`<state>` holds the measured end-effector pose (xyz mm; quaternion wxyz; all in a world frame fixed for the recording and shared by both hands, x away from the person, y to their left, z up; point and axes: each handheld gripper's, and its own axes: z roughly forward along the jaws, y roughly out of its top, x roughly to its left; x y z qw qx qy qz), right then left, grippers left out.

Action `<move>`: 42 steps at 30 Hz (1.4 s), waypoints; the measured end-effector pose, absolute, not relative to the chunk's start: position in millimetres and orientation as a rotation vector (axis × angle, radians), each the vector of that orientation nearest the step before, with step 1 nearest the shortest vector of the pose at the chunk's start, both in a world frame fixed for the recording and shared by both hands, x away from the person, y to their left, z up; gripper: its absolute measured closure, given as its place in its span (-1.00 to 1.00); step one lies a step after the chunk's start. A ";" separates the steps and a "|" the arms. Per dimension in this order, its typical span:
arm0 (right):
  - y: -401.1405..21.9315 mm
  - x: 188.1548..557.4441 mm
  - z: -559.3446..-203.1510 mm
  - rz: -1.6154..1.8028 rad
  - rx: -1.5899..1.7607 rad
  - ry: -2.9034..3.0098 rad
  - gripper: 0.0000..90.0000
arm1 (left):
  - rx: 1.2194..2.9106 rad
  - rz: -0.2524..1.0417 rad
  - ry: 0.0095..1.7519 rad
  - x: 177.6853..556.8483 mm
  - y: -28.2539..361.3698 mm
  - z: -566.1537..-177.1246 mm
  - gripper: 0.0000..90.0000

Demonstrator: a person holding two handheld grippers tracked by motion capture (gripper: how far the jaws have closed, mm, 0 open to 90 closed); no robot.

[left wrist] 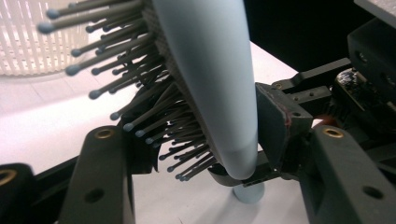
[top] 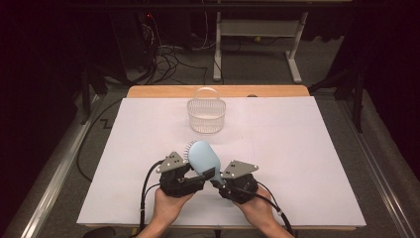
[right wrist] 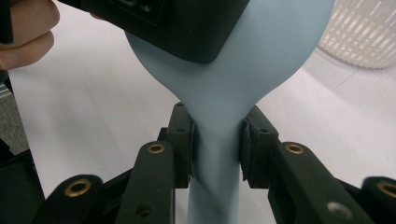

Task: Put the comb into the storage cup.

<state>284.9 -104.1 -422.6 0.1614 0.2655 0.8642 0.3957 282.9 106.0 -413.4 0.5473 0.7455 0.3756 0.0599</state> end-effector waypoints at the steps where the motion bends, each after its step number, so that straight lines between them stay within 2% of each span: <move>1: -103.8 284.8 -422.4 1.130 0.760 2.467 0.56 | 1.763 0.137 0.889 282.7 106.4 -412.7 0.05; 11: -104.2 285.1 -419.3 1.157 0.744 2.474 0.56 | 1.762 0.078 0.864 283.1 109.0 -406.1 0.18; 26: -108.0 287.4 -416.3 1.232 0.745 2.529 0.51 | 1.778 0.066 0.829 280.2 108.9 -398.8 0.21; 35: -109.0 288.5 -416.6 1.269 0.737 2.555 0.14 | 1.771 0.084 0.814 279.5 111.7 -396.2 0.21; 42: -116.0 290.9 -416.4 1.325 0.747 2.528 -0.06 | 1.755 0.093 0.819 279.9 116.9 -393.7 0.21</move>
